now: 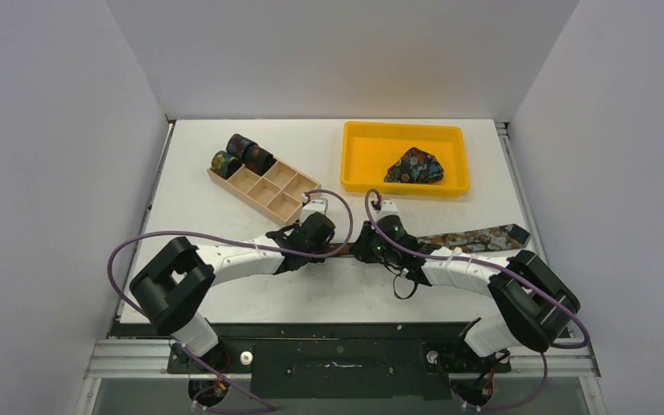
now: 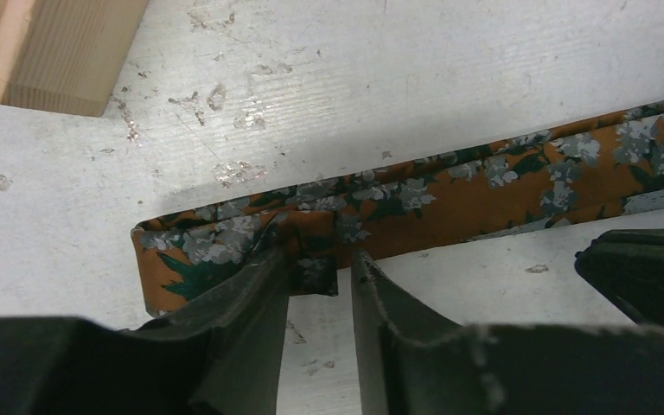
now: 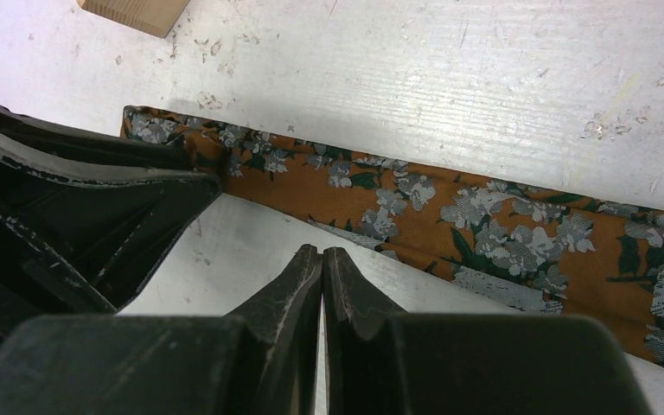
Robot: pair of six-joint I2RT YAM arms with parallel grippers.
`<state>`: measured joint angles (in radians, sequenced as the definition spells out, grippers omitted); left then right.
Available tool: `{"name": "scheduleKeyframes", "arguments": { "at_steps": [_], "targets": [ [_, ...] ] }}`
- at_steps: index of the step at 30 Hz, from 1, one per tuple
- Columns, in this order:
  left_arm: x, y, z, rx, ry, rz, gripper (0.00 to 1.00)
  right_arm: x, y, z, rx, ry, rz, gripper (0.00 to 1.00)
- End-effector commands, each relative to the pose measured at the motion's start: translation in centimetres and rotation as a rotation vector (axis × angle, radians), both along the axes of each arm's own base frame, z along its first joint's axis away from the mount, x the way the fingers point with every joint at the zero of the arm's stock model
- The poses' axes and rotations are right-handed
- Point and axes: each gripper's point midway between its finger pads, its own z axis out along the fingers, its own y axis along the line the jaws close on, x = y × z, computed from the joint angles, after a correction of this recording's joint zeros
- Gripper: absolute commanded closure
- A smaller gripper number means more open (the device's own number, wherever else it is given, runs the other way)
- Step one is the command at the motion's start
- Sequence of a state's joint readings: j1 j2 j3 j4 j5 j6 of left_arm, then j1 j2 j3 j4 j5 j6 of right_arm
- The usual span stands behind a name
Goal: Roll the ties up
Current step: Roll the tie at the center of the board.
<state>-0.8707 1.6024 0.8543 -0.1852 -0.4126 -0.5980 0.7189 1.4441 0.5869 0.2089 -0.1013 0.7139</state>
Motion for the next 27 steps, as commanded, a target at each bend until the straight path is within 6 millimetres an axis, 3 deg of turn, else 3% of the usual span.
{"name": "scheduleKeyframes", "arguments": {
  "at_steps": [1,8,16,19,23,26,27],
  "targets": [
    [0.6,-1.5,1.9,-0.064,-0.019,-0.011,0.66,1.1,0.2,1.5,0.028,-0.061,-0.003,0.95],
    [0.1,-1.1,4.5,-0.106,-0.047,-0.01,0.52,1.5,0.1,2.2,0.022,-0.076,-0.003,0.93],
    [-0.6,-0.1,8.7,-0.197,-0.105,0.012,0.4,1.8,1.6,3.6,0.065,-0.082,0.04,0.75],
    [-0.8,1.6,9.7,-0.238,-0.129,0.057,0.37,1.8,3.2,4.7,0.097,-0.091,0.077,0.67],
    [-0.7,5.0,9.4,-0.291,-0.148,0.149,0.32,1.4,6.0,5.9,0.086,-0.113,0.139,0.5],
    [-0.4,7.4,8.7,-0.383,-0.146,0.239,0.17,1.2,8.0,5.7,0.058,-0.116,0.165,0.42],
    [-0.5,8.0,8.2,-0.419,-0.144,0.261,0.06,1.3,8.5,5.3,0.048,-0.108,0.169,0.42]
  ]
}}
